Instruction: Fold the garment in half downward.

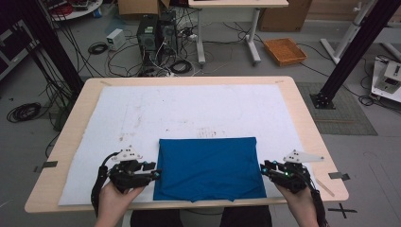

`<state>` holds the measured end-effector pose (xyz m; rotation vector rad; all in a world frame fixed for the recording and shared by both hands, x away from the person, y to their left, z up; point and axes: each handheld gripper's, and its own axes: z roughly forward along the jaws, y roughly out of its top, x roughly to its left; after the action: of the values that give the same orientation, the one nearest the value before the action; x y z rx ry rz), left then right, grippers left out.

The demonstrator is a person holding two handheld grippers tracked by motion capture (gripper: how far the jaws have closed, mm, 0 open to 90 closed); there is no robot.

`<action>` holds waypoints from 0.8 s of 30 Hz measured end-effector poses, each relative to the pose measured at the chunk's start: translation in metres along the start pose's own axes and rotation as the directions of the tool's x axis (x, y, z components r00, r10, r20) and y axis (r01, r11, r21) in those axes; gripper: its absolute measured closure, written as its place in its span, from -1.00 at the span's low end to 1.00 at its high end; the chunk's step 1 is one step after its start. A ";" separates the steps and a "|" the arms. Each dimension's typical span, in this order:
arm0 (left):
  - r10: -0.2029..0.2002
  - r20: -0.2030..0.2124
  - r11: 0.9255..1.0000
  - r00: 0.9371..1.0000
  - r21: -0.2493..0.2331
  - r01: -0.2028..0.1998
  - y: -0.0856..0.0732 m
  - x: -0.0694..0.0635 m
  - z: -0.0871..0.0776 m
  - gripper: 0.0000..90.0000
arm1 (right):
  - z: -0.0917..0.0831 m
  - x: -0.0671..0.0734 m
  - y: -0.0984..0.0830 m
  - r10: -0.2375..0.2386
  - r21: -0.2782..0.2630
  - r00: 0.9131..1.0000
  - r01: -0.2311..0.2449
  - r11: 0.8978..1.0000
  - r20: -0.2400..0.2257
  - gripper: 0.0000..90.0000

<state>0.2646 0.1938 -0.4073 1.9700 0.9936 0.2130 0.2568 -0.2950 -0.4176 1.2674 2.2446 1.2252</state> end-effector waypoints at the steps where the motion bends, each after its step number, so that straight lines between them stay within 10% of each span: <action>1: -0.003 -0.015 1.000 1.000 -0.020 0.003 0.003 0.005 0.002 0.23 | 0.003 -0.004 0.004 0.006 -0.004 1.000 -0.006 1.000 0.008 0.52; 11: -0.036 -0.183 0.997 0.983 -0.073 0.023 0.030 0.046 0.042 0.17 | 0.045 -0.040 0.040 0.043 -0.055 0.994 -0.038 0.998 0.099 0.33; 24: -0.088 -0.213 0.994 0.973 0.040 0.098 0.036 0.070 0.085 0.17 | 0.096 -0.063 0.054 0.126 0.046 0.984 -0.133 0.990 0.125 0.33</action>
<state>0.3737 0.1791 -0.4447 1.9698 1.2357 0.3534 0.3806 -0.2808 -0.4418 1.4875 2.1518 1.1032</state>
